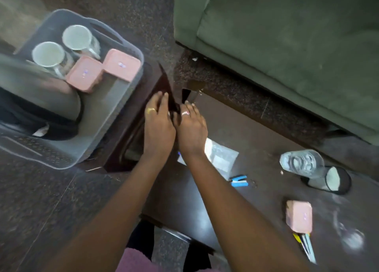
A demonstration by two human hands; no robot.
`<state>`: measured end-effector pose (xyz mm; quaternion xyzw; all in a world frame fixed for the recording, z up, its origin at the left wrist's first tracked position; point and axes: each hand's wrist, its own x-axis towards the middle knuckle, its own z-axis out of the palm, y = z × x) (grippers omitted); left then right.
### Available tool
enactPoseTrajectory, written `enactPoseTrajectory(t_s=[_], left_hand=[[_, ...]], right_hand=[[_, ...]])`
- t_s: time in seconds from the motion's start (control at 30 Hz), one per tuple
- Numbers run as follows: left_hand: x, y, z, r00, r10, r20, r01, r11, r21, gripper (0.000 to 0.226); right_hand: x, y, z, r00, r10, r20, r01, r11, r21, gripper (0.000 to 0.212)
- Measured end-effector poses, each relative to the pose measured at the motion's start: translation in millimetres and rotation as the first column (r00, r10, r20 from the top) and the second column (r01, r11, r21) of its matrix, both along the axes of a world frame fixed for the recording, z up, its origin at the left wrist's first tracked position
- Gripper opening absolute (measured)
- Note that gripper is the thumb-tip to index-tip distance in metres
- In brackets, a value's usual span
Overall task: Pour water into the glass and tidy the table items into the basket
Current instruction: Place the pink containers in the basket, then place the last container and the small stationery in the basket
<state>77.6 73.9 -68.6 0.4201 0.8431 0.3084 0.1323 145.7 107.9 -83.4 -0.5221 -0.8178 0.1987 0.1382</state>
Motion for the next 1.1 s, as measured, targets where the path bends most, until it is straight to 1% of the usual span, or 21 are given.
enactPoseTrajectory(t_s=[0.1,0.2,0.3,0.4,0.53,0.63,0.67,0.7,0.77,0.83,0.9,1.0,1.03,1.1], left_hand=[[65.9,-8.0,-19.1,0.982,-0.168,0.081,0.174,0.983,-0.066,0.046],[134.7,-13.7,-35.2,0.937,-0.326,0.128,0.342,0.929,-0.139,0.049],[198.7,-19.3,-42.5,0.867,-0.458,0.196,0.49,0.854,-0.172,0.049],[257.9,-25.6,-46.2,0.79,-0.569,0.228,0.61,0.768,-0.196,0.05],[334.7,-29.0,-50.0,0.679,-0.688,0.255,0.734,0.641,-0.226,0.055],[374.3,-25.9,-55.7,0.602,-0.752,0.266,0.795,0.535,-0.287,0.066],[387.3,-23.5,-57.4,0.56,-0.793,0.241,0.819,0.487,-0.303,0.069],[395.3,-20.8,-59.8,0.518,-0.831,0.203,0.837,0.444,-0.318,0.072],[404.2,-15.2,-64.3,0.454,-0.883,0.121,0.85,0.389,-0.357,0.078],[410.7,-10.5,-70.1,0.412,-0.909,0.066,0.833,0.347,-0.431,0.085],[416.3,-8.8,-75.2,0.367,-0.929,0.038,0.81,0.3,-0.504,0.093],[420.2,-7.0,-80.1,0.33,-0.943,0.043,0.817,0.262,-0.514,0.101],[421.2,-6.6,-81.9,0.3,-0.953,0.049,0.828,0.235,-0.509,0.102],[423.3,-5.9,-84.9,0.177,-0.984,0.029,0.841,0.136,-0.523,0.095]], right_hand=[[66.7,-22.5,-7.5,0.992,-0.12,0.046,0.121,0.993,-0.009,0.025],[139.3,-39.0,-16.1,0.953,-0.272,0.135,0.281,0.958,-0.053,0.014],[207.2,-56.9,-25.6,0.898,-0.393,0.199,0.428,0.883,-0.19,0.01],[269.1,-72.1,-29.3,0.834,-0.502,0.229,0.544,0.817,-0.191,0.008],[350.5,-86.2,-31.6,0.718,-0.634,0.286,0.68,0.727,-0.096,0.014],[404.8,-101.9,-37.2,0.623,-0.721,0.303,0.777,0.616,-0.13,0.023],[422.9,-108.8,-39.8,0.593,-0.747,0.301,0.802,0.582,-0.137,0.027],[435.4,-114.7,-41.8,0.584,-0.757,0.293,0.81,0.571,-0.137,0.031],[451.1,-122.7,-45.1,0.602,-0.749,0.279,0.798,0.577,-0.172,0.043],[461.2,-126.9,-49.7,0.634,-0.731,0.252,0.773,0.592,-0.229,0.051],[467.2,-128.9,-54.8,0.664,-0.707,0.244,0.746,0.603,-0.283,0.058],[467.9,-128.0,-61.2,0.692,-0.676,0.254,0.72,0.621,-0.309,0.067],[468.3,-128.0,-63.5,0.697,-0.666,0.267,0.716,0.625,-0.311,0.068],[469.9,-129.9,-67.8,0.702,-0.644,0.305,0.712,0.624,-0.323,0.07]])
